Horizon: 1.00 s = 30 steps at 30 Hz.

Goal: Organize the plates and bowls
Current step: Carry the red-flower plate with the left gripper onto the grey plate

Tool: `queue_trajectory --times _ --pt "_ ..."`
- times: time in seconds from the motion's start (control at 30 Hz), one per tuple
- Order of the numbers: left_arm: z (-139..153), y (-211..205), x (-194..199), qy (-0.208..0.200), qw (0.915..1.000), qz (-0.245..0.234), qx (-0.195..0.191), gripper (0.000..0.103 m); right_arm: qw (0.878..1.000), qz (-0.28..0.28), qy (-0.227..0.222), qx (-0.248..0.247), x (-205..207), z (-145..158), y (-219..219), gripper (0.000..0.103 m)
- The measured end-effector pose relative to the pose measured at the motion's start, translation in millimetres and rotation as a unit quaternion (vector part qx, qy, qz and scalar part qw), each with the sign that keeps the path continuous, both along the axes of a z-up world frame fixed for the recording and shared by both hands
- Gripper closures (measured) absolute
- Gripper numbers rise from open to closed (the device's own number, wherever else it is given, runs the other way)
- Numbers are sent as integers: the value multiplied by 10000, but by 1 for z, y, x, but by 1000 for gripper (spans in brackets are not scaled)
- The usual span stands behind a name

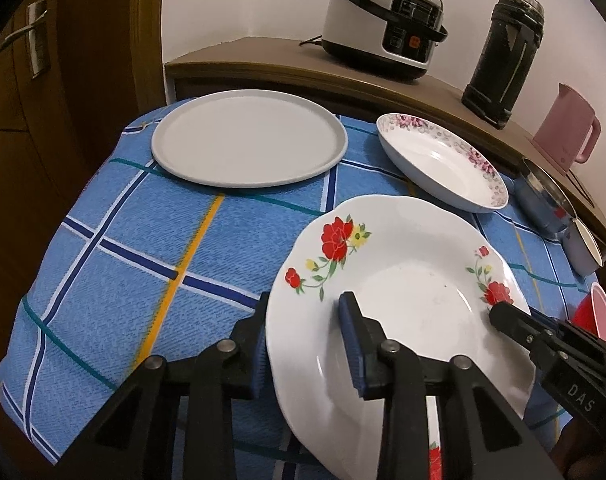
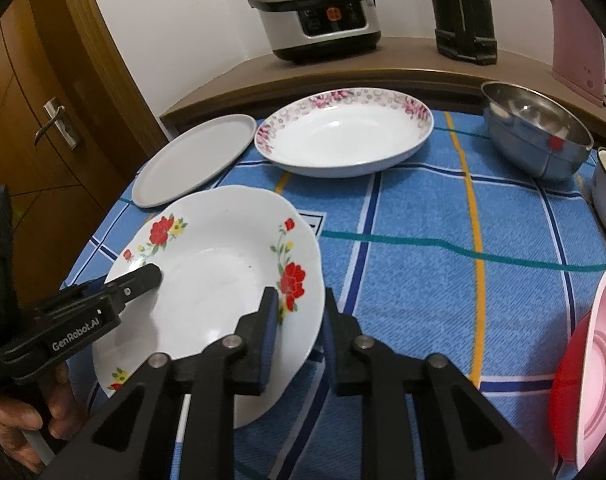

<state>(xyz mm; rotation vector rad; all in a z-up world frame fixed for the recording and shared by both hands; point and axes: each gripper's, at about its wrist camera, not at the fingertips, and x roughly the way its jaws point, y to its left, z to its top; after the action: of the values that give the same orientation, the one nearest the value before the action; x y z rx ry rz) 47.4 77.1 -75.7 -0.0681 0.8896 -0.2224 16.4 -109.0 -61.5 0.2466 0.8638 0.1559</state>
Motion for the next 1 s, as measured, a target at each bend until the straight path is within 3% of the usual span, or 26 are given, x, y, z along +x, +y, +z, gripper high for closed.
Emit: queue_trajectory --times 0.6,1.0 --pt "30 28 15 -375 9988 318 -20 68 9993 180 -335 -33 32 32 31 82" --pt "48 65 72 -676 9945 794 35 68 9976 317 -596 -143 99 46 75 82"
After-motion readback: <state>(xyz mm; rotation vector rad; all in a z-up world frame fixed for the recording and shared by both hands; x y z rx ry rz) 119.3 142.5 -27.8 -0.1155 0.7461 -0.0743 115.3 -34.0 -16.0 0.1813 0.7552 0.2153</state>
